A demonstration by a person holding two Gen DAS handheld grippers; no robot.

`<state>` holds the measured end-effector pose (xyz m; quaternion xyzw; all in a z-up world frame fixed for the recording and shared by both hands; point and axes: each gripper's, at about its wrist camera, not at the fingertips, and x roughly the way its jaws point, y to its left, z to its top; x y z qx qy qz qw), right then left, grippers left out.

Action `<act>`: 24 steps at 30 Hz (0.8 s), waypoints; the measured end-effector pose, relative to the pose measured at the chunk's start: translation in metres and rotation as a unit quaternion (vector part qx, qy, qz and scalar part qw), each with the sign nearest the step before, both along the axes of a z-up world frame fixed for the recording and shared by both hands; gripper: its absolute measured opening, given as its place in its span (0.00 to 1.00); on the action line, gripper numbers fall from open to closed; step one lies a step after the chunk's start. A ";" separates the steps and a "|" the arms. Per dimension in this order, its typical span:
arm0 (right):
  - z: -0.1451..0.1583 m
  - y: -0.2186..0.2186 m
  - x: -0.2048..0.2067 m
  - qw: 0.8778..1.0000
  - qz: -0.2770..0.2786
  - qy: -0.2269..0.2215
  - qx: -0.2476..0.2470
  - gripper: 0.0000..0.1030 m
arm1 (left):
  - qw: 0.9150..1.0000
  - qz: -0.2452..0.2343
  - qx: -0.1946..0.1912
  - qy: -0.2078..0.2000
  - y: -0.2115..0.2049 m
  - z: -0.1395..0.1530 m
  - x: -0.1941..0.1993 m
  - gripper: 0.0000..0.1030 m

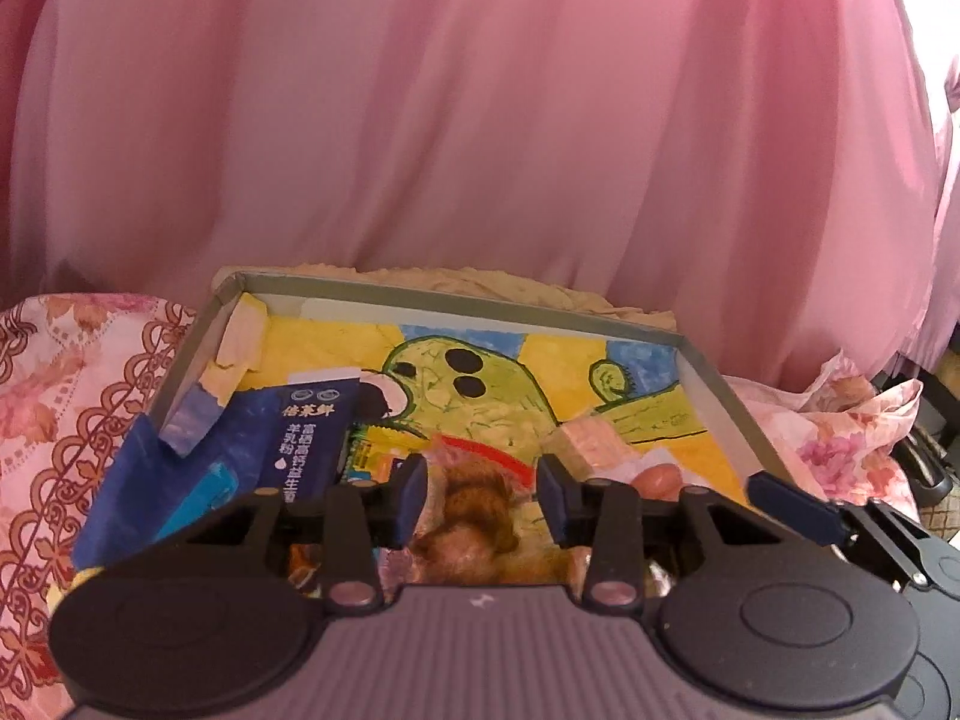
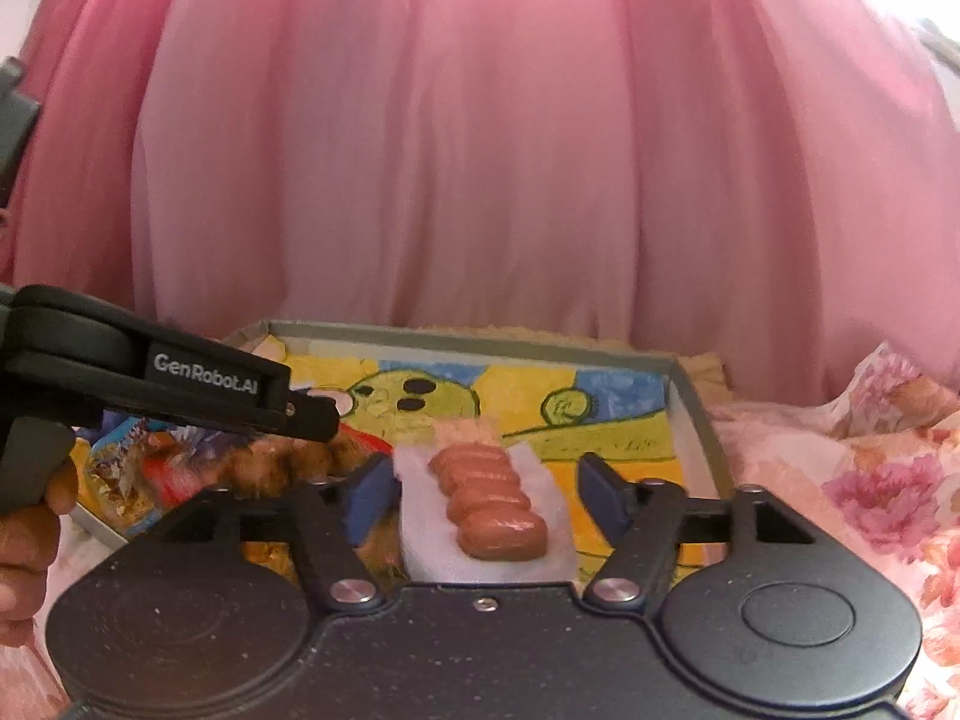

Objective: Organize snacks
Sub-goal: 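Open both grippers to drop the quail-egg bag and sausage pack into the tray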

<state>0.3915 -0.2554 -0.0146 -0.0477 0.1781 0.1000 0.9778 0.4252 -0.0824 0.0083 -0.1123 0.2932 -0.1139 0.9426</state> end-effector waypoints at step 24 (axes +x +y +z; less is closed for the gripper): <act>0.067 -0.027 -0.103 0.997 -0.036 -0.071 0.023 0.99 | 0.990 0.044 -0.011 -0.130 0.017 0.062 -0.091 1.00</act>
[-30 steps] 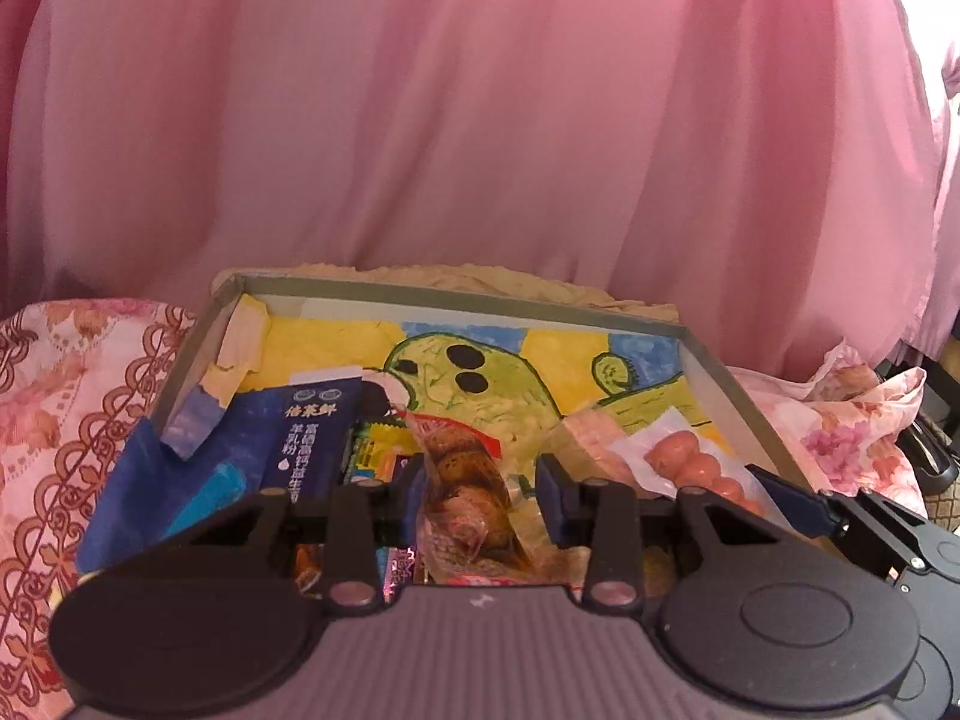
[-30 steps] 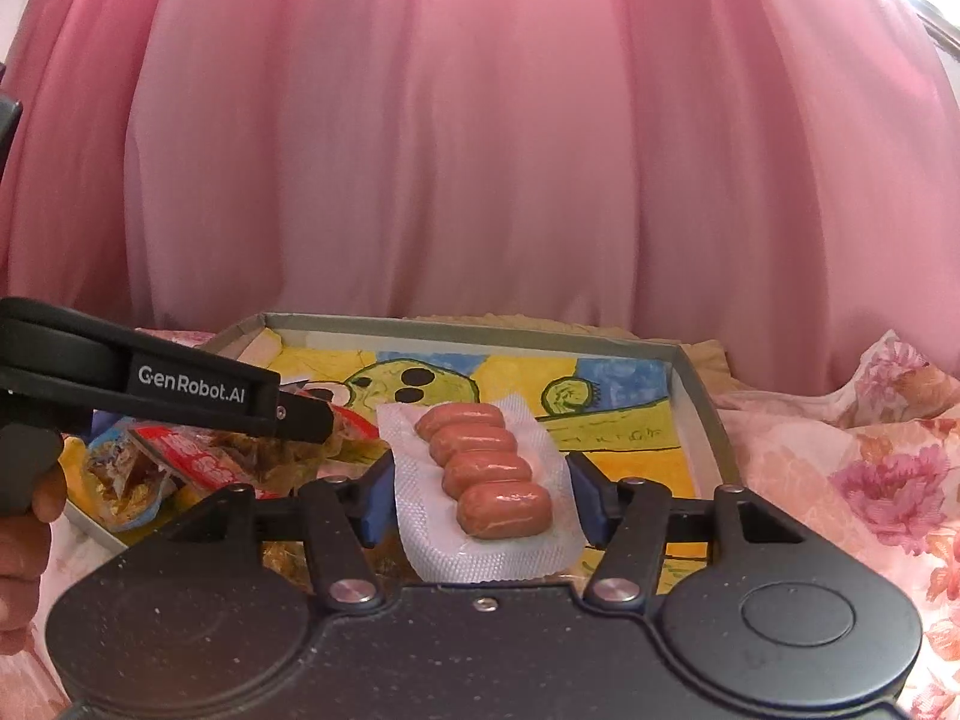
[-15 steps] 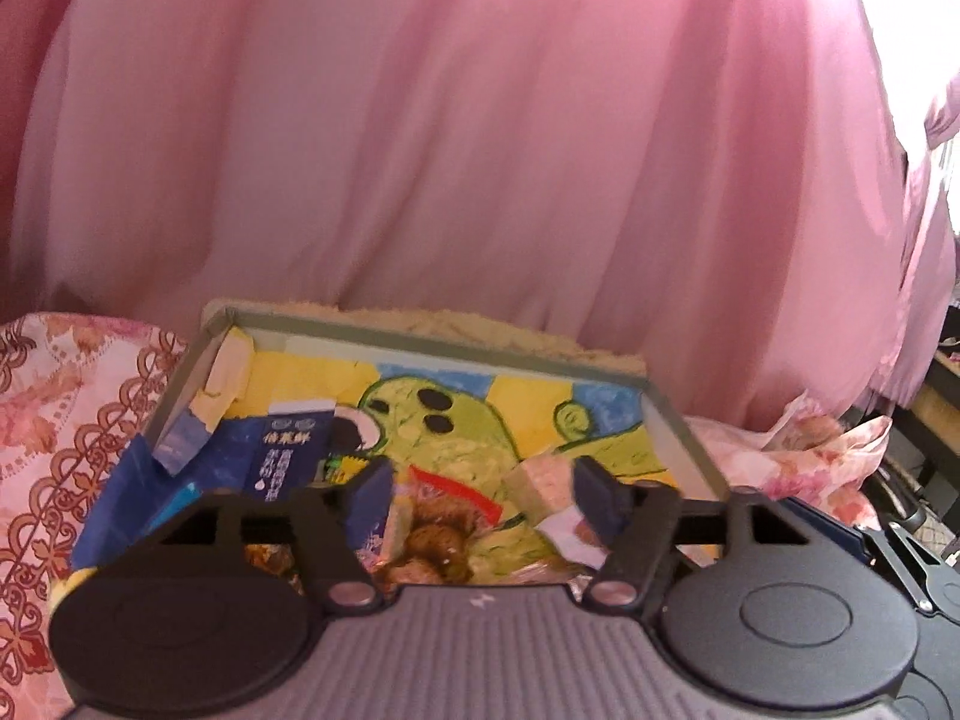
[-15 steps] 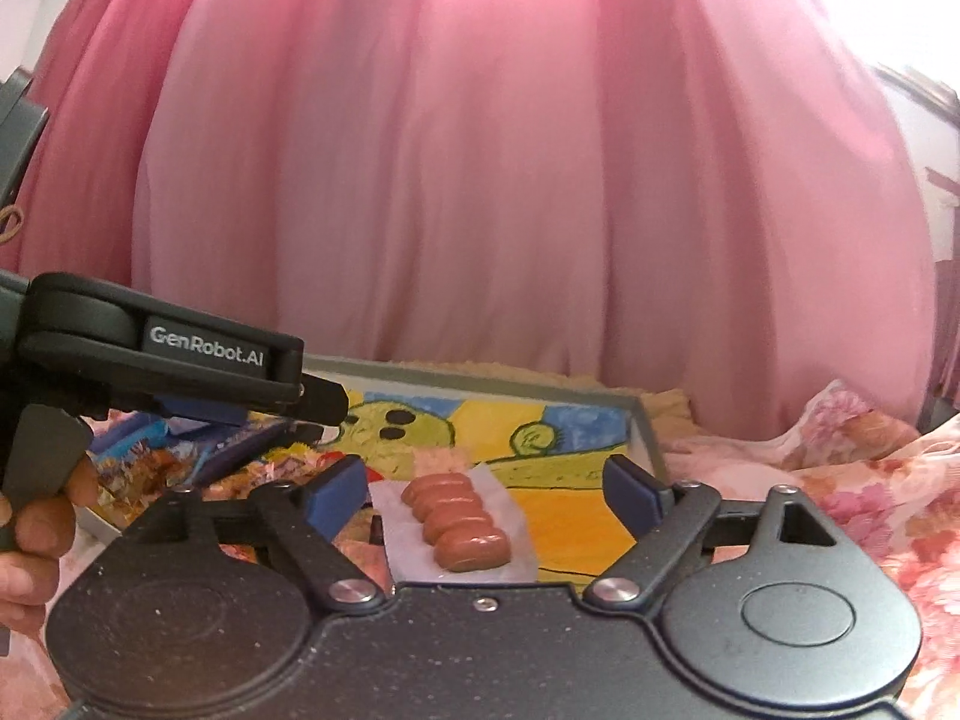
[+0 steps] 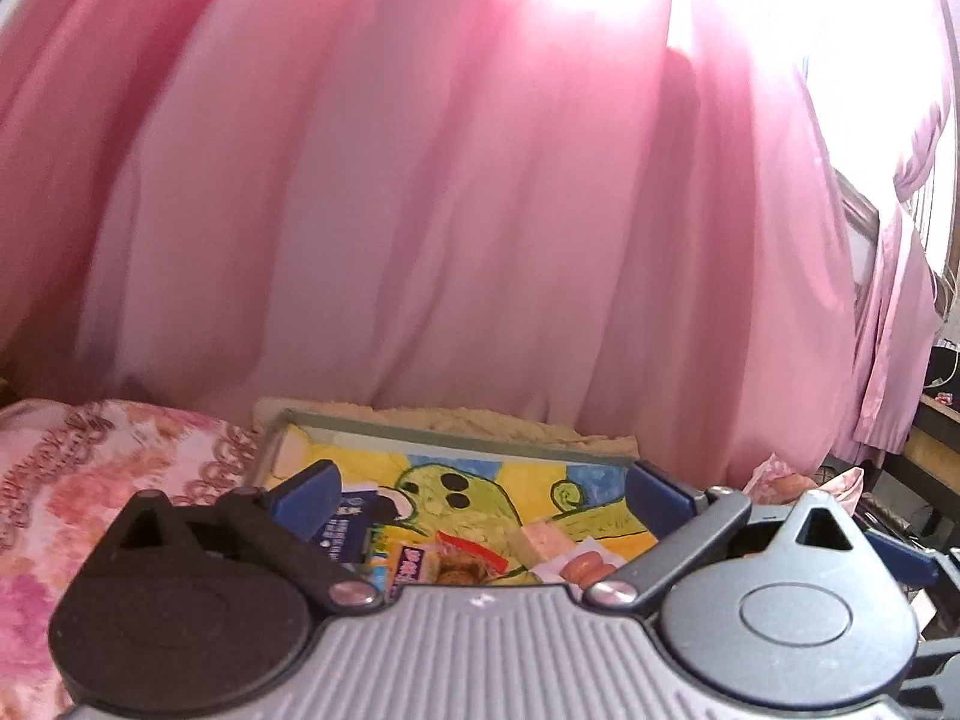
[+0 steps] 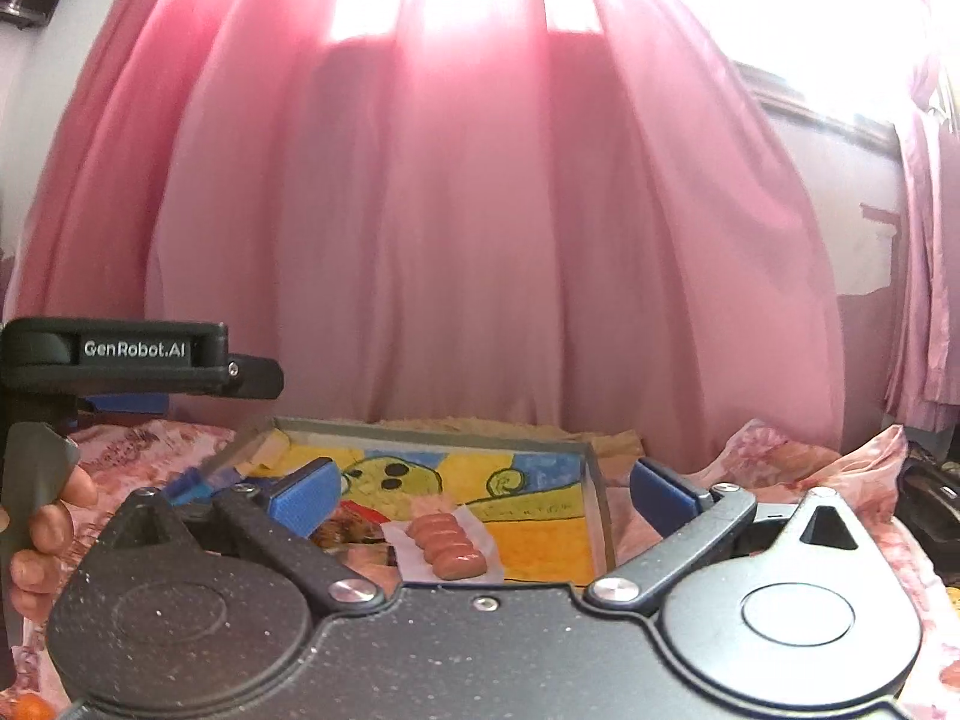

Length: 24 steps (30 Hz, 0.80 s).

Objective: Organize snacks
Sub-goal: 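Open both grippers to drop the quail-egg bag and sausage pack into the tray, then withdraw both grippers from the tray toward the orange and fish packet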

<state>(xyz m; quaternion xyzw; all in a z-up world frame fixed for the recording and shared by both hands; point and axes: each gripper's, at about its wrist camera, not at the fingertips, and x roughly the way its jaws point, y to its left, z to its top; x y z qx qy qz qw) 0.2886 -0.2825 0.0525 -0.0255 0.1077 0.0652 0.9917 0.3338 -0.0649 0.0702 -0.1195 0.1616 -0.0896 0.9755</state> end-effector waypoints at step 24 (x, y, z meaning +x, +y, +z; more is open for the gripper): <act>0.003 0.001 -0.151 0.999 -0.008 0.019 0.024 0.99 | 0.998 0.057 0.023 -0.010 0.045 -0.006 -0.165 1.00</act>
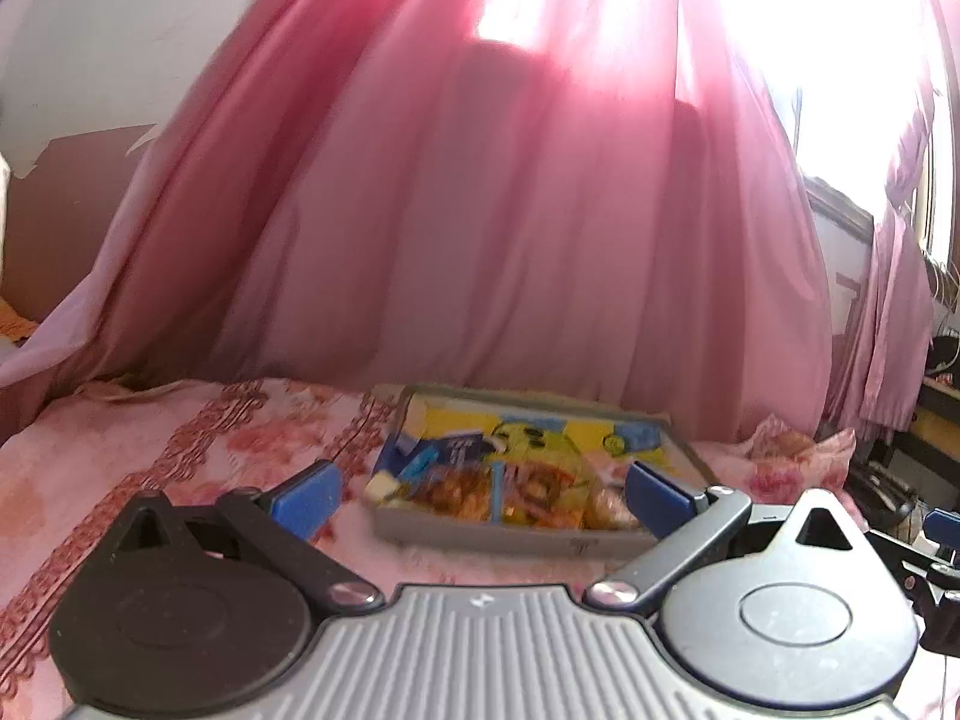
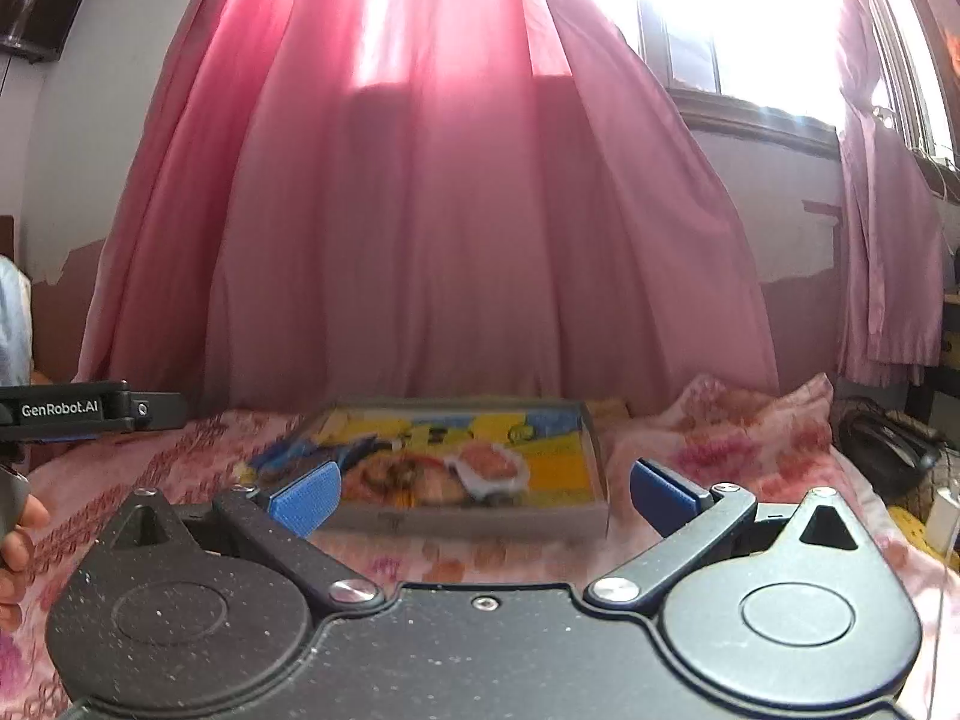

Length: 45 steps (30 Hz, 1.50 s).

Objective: Organize snacks
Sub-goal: 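Withdraw both grippers from the tray toward the orange and fish packet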

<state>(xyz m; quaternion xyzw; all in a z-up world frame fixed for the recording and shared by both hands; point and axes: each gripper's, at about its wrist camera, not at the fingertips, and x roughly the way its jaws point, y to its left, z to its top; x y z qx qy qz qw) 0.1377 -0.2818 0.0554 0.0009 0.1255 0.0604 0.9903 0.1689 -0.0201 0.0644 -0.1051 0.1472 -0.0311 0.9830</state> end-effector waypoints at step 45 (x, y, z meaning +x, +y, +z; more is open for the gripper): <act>-0.098 0.021 -0.073 0.988 0.002 0.151 -0.016 0.99 | 0.989 0.033 0.022 0.144 0.020 -0.114 -0.088 1.00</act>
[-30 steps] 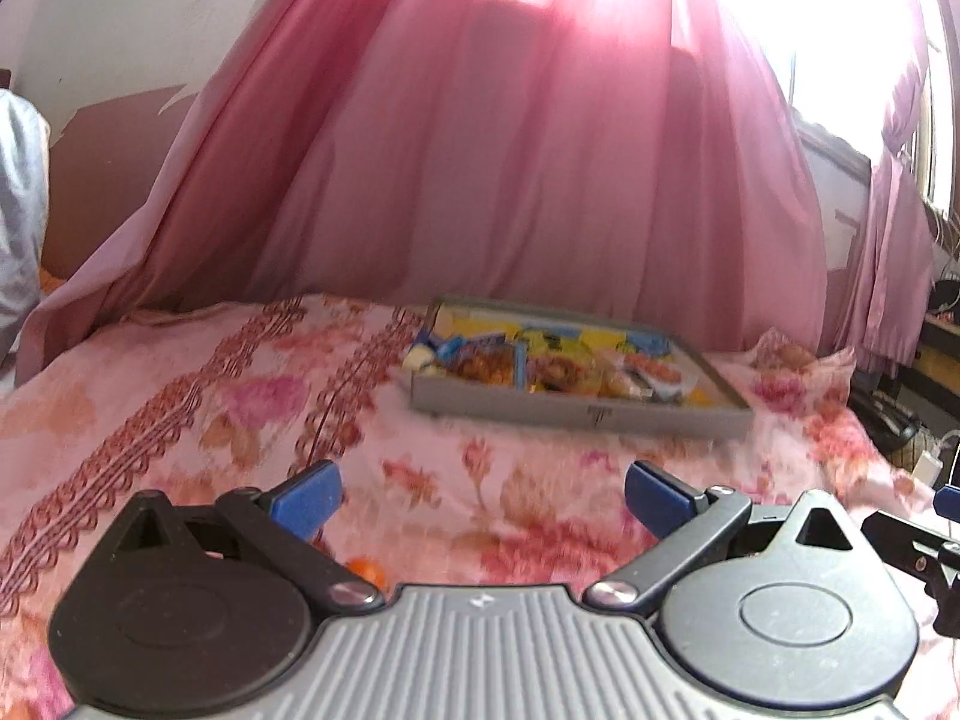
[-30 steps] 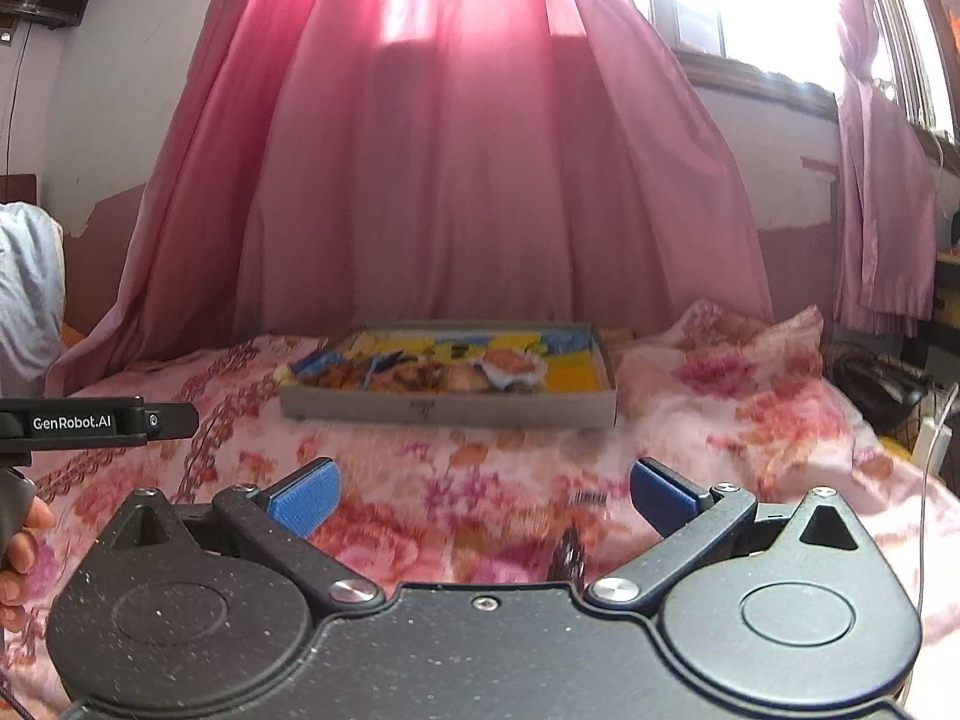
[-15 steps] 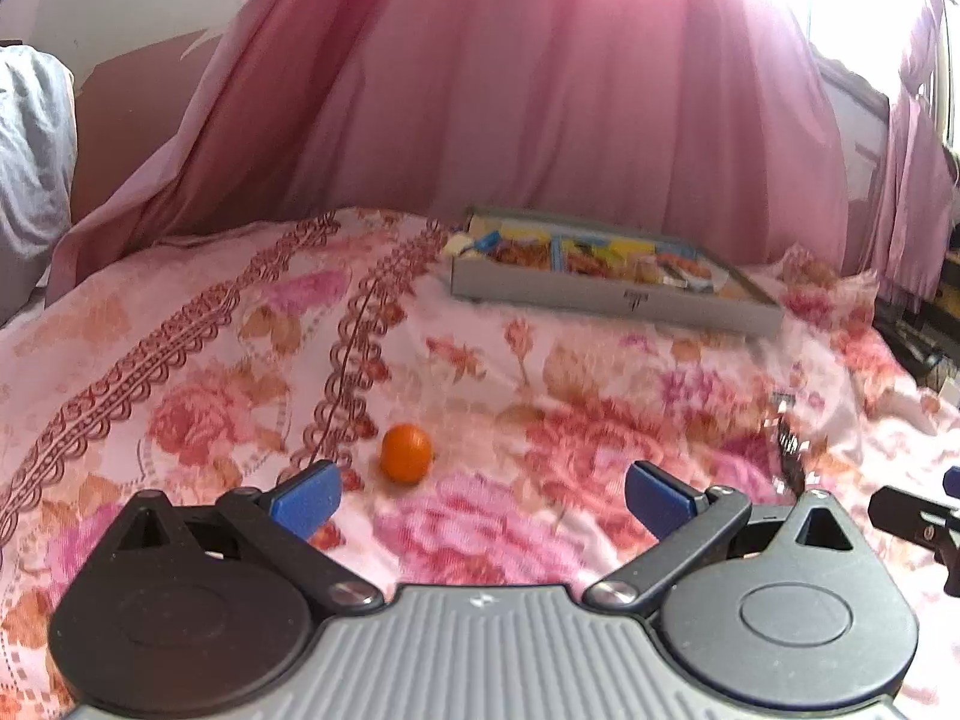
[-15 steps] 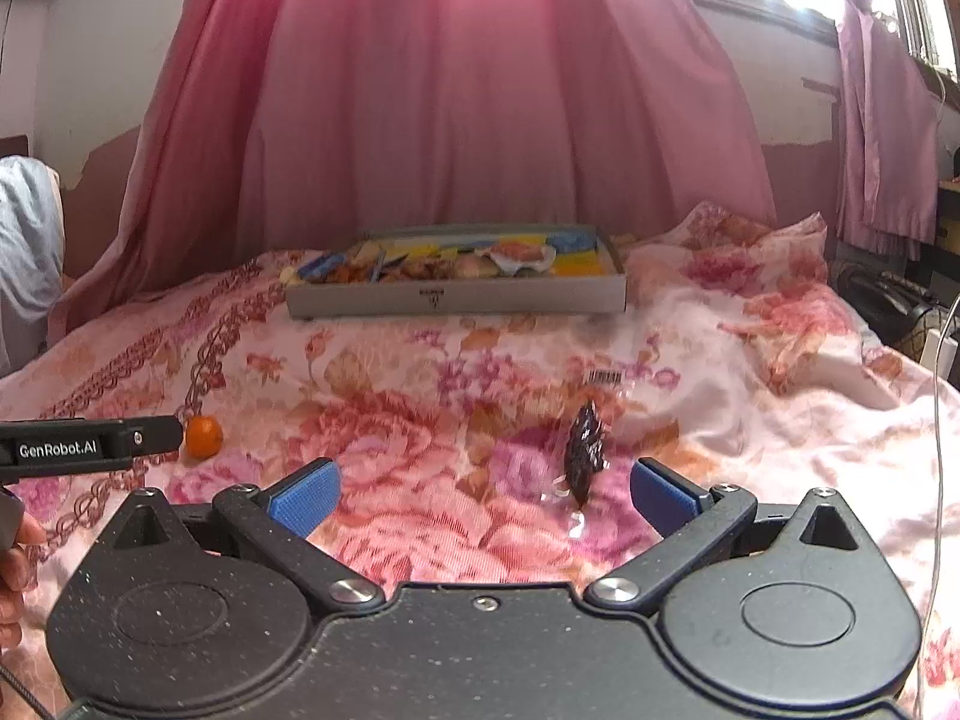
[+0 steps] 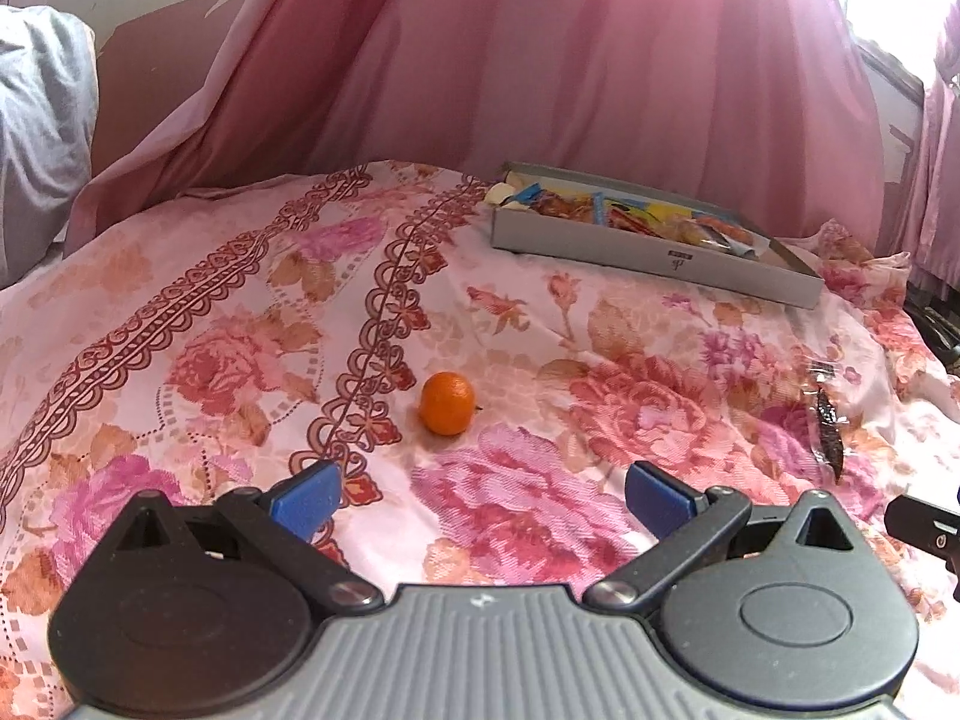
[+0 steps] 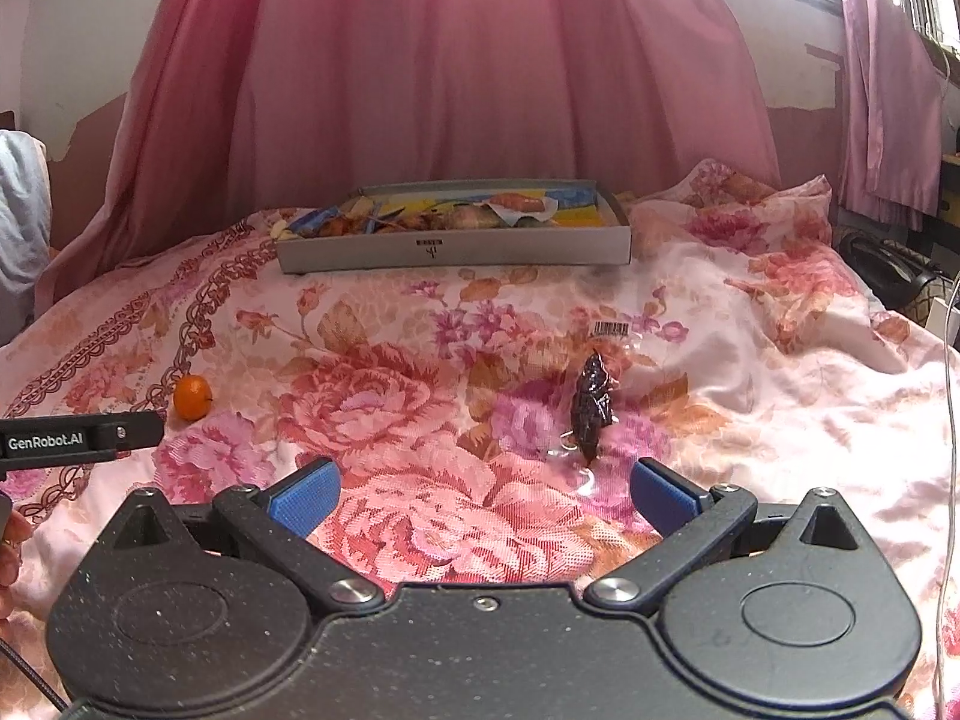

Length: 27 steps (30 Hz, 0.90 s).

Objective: Organize snacks
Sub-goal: 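Withdraw both grippers from the tray toward the orange and fish packet, then grasp the orange with the left gripper while the right grasps the dark fish packet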

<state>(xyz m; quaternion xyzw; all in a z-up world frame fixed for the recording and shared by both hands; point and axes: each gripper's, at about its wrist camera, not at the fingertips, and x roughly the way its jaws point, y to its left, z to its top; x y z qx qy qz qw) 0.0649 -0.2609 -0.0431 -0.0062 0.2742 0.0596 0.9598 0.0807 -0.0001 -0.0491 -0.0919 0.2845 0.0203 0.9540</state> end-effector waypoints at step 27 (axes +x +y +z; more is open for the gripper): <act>-0.032 -0.029 0.084 0.999 -0.023 0.025 0.021 0.99 | 0.997 0.024 0.018 0.067 0.008 -0.011 0.044 1.00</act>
